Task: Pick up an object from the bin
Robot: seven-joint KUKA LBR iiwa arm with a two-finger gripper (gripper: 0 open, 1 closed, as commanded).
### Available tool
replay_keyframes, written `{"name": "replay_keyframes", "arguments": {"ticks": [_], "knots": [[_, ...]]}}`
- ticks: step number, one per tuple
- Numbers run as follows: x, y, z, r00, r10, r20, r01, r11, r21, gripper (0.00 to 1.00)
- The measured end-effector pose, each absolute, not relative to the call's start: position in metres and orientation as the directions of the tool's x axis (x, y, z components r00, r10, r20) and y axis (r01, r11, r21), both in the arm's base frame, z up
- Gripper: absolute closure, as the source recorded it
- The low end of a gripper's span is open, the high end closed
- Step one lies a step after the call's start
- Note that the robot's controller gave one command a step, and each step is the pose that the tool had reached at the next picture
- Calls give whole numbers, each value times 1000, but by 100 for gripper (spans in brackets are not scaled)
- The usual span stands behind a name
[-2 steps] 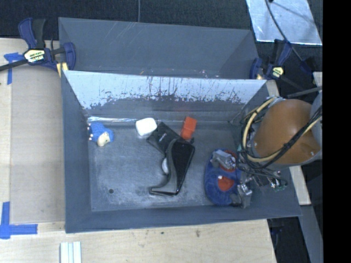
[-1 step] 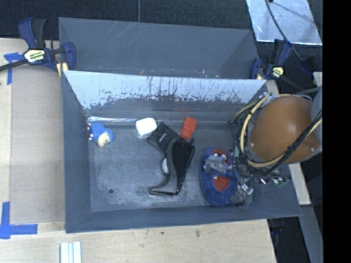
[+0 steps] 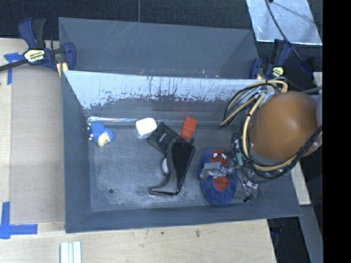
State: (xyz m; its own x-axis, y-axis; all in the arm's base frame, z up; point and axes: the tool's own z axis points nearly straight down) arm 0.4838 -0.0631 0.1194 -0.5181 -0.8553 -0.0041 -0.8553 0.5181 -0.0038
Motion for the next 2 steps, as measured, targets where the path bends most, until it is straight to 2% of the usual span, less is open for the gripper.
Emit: {"name": "replay_keyframes", "arguments": {"ticks": [1,2], "knots": [[485,-52,70,-166,-986,3,-986,166,3,0],[487,18,71,123,-992,2,-992,-123,3,0]]}}
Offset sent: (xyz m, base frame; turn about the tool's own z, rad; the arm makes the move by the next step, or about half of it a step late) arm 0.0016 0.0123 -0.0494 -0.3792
